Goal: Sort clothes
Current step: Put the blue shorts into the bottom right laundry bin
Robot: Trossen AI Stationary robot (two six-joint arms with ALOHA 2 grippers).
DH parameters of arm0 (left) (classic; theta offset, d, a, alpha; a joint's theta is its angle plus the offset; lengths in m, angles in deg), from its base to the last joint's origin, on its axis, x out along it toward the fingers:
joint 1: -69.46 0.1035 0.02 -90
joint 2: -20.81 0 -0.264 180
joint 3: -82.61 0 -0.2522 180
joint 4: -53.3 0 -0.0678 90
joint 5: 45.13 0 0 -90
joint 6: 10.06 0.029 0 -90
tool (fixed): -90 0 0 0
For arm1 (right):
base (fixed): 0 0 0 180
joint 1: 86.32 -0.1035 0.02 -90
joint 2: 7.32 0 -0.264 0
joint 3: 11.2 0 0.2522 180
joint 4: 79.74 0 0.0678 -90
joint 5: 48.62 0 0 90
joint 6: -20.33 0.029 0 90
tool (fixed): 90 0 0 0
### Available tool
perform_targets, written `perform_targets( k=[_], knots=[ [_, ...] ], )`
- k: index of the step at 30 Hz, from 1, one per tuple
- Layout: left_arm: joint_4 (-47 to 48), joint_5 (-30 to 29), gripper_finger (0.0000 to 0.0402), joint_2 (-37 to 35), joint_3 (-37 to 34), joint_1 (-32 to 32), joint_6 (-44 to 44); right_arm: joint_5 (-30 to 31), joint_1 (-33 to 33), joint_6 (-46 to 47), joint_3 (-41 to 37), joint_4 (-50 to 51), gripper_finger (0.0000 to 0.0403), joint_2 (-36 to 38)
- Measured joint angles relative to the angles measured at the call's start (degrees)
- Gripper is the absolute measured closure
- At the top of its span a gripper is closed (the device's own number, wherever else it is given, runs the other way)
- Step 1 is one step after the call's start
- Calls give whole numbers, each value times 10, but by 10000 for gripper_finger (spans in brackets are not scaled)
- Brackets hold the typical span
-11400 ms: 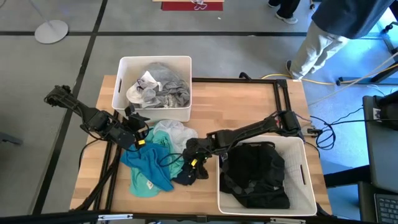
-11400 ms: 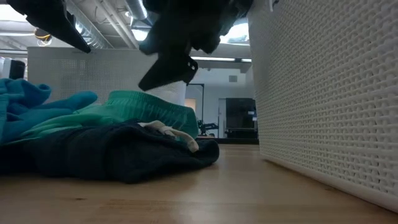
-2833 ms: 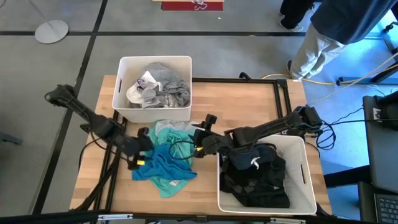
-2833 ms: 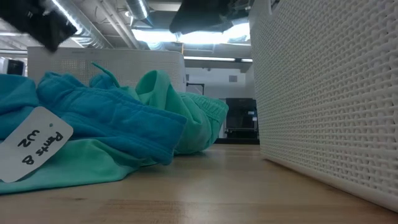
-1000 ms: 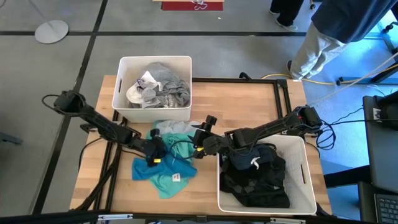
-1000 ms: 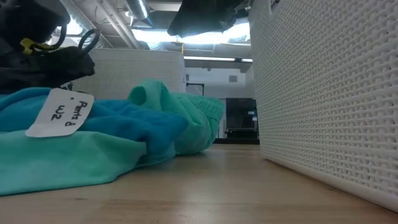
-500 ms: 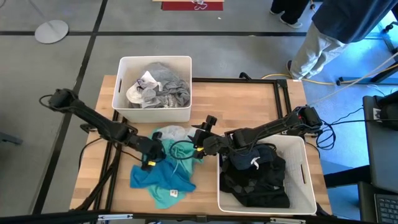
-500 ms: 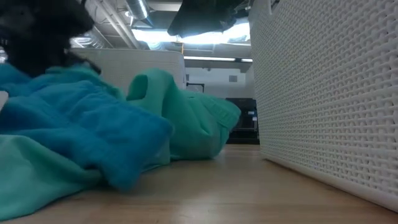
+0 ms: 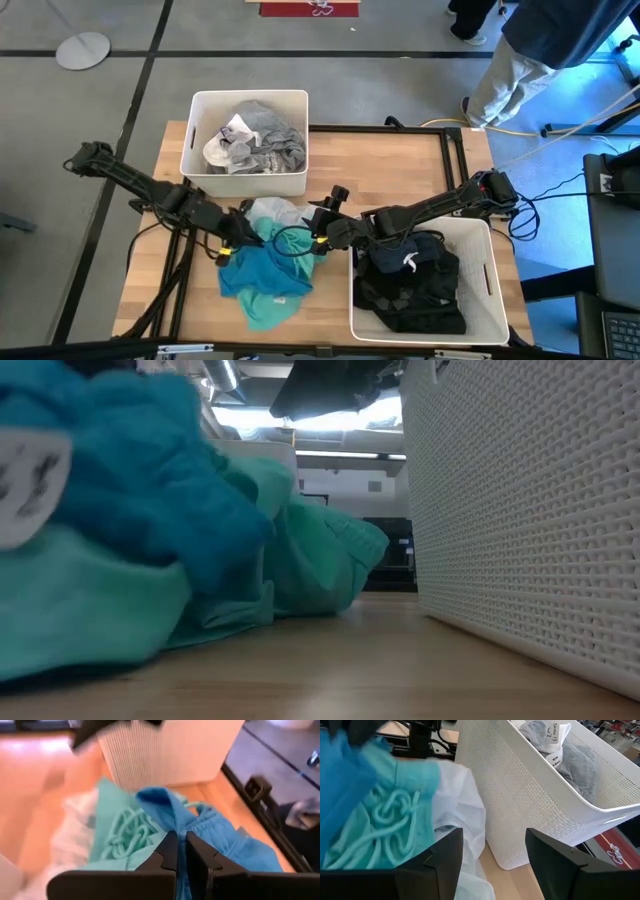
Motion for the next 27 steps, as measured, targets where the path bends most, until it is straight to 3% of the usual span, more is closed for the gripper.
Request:
perform_targets(
  k=[5,20,27],
  knots=[
    [-2,-28,398,-31,34,0,41,0,0,0,0,0,187,0],
    [5,-185,392,-88,149,0,167,0,0,12,0,0,187,0],
    [16,-176,393,-98,160,0,171,-26,1,10,0,-24,187,-8]
  ],
)
